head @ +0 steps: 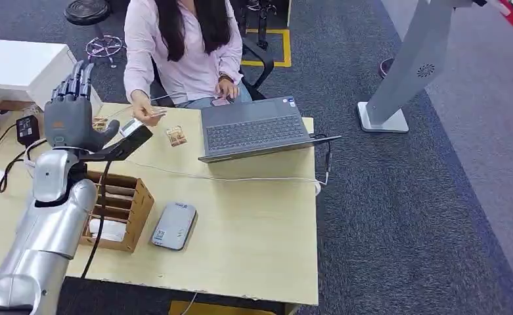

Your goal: Pass the card to the sensor for recognition and then transmit it.

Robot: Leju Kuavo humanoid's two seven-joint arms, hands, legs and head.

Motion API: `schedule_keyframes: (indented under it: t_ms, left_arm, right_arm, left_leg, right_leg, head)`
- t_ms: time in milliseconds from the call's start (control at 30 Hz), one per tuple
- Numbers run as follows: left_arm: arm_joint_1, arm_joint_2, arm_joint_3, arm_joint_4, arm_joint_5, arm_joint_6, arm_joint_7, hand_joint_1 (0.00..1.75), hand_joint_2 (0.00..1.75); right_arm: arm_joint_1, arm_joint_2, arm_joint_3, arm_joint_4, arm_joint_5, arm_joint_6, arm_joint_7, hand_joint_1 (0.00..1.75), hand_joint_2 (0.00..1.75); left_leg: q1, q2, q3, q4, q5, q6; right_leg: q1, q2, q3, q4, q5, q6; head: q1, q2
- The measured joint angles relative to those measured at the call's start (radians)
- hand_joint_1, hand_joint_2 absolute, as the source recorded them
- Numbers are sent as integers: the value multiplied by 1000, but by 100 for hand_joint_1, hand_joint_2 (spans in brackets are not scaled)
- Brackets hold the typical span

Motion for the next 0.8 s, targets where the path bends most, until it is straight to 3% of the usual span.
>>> schedule_keyframes:
  t_ms: [133,267,367,400,467,533,600,667,733,800]
  left_arm:
    - [2,0,0,0,5,2,-3,0,175]
    - [58,2,2,-55,65,29,-61,0,175]
    - [184,10,16,-185,176,92,-150,0,175]
    - [252,15,22,-243,246,113,-196,0,175]
    - [386,21,48,-378,480,118,-342,0,175]
    - [533,16,109,-500,848,-5,-521,0,175]
    - [654,-21,247,-580,1229,-248,-621,0,175]
    - [714,-58,408,-585,1434,-451,-634,0,175]
    - [740,-72,538,-555,1509,-619,-629,0,175]
    - [748,-83,700,-454,1580,-779,-595,0,175]
  right_arm:
    - [0,0,0,0,0,0,0,0,175]
    - [2,0,0,0,-3,-3,-5,0,175]
    - [10,0,-2,0,-10,-7,-10,0,175]
    - [14,0,-3,0,-15,-10,-16,0,175]
    - [23,0,-10,0,-34,-16,-19,0,175]
    - [31,0,-22,0,-47,-25,-18,0,175]
    - [38,0,-32,0,-55,-26,-14,0,175]
    - [41,0,-35,0,-55,-27,-12,0,175]
    - [42,0,-40,0,-55,-32,-7,0,175]
    - [41,0,-47,0,-53,-39,-7,0,175]
  left_leg:
    - [0,0,0,0,0,0]
    - [0,0,0,0,0,0]
    - [0,1,0,-1,-2,0]
    - [0,2,0,-1,-3,-1]
    - [0,5,0,-1,-5,-1]
    - [0,7,2,-1,-7,-1]
    - [0,7,1,-1,-7,-1]
    - [0,7,1,-1,-8,-1]
    - [0,5,0,-2,-7,-1]
    - [0,6,2,-2,-8,-1]
  right_leg:
    - [0,0,0,0,0,0]
    - [0,0,0,0,0,0]
    - [0,1,0,0,-1,0]
    - [0,3,1,0,-2,0]
    - [0,5,0,0,-3,-1]
    - [0,6,0,0,-6,-1]
    - [0,6,-1,0,-7,0]
    - [0,6,-1,0,-8,0]
    - [0,4,-1,0,-8,0]
    - [0,4,1,0,-8,-1]
  head:
    - [0,0]
    - [0,0]
    - [0,0]
    - [0,0]
    - [0,0]
    - [0,0]
    - [0,0]
    - [1,0]
    - [0,0]
    - [-1,0]
